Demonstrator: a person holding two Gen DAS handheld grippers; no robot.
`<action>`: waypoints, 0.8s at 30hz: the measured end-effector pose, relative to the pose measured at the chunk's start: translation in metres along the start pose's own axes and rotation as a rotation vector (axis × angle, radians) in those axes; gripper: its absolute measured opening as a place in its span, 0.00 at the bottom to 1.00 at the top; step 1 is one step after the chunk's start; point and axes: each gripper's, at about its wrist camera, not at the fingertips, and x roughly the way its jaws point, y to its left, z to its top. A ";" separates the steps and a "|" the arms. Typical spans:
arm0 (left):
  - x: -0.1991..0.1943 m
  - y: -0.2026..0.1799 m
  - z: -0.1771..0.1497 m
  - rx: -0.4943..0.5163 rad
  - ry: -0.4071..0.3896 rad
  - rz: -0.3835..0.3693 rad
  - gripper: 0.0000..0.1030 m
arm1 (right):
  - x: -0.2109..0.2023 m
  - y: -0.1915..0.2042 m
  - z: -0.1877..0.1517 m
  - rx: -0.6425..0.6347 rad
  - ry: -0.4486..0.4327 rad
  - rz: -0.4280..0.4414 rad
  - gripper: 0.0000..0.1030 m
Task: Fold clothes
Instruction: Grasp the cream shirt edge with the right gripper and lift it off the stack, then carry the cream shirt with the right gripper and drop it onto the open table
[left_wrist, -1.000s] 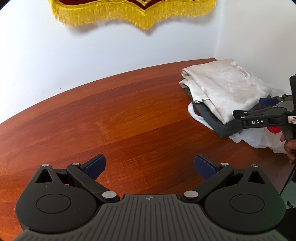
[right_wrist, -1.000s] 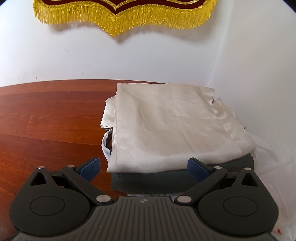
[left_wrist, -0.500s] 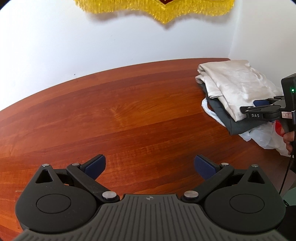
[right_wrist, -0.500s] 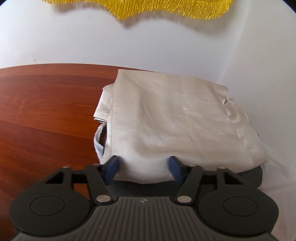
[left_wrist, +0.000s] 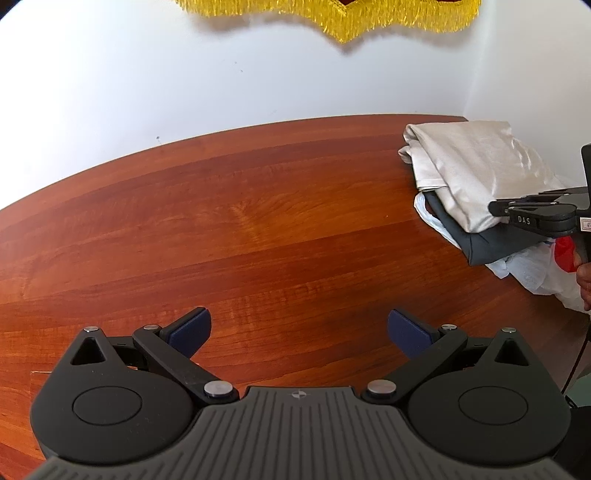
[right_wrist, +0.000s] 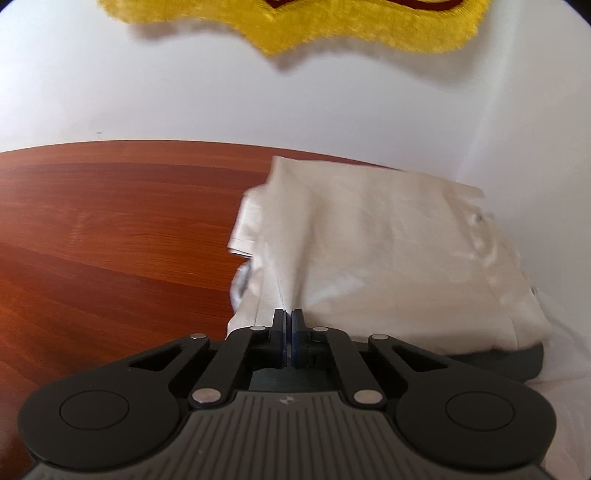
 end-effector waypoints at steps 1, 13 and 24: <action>0.000 0.003 0.000 -0.002 0.000 -0.004 1.00 | -0.001 0.008 0.002 -0.001 -0.001 0.016 0.02; -0.017 0.080 -0.010 0.022 0.021 -0.022 1.00 | -0.005 0.137 0.032 -0.019 0.017 0.181 0.02; -0.025 0.169 -0.031 0.001 0.059 -0.001 1.00 | 0.000 0.292 0.065 -0.088 0.056 0.360 0.01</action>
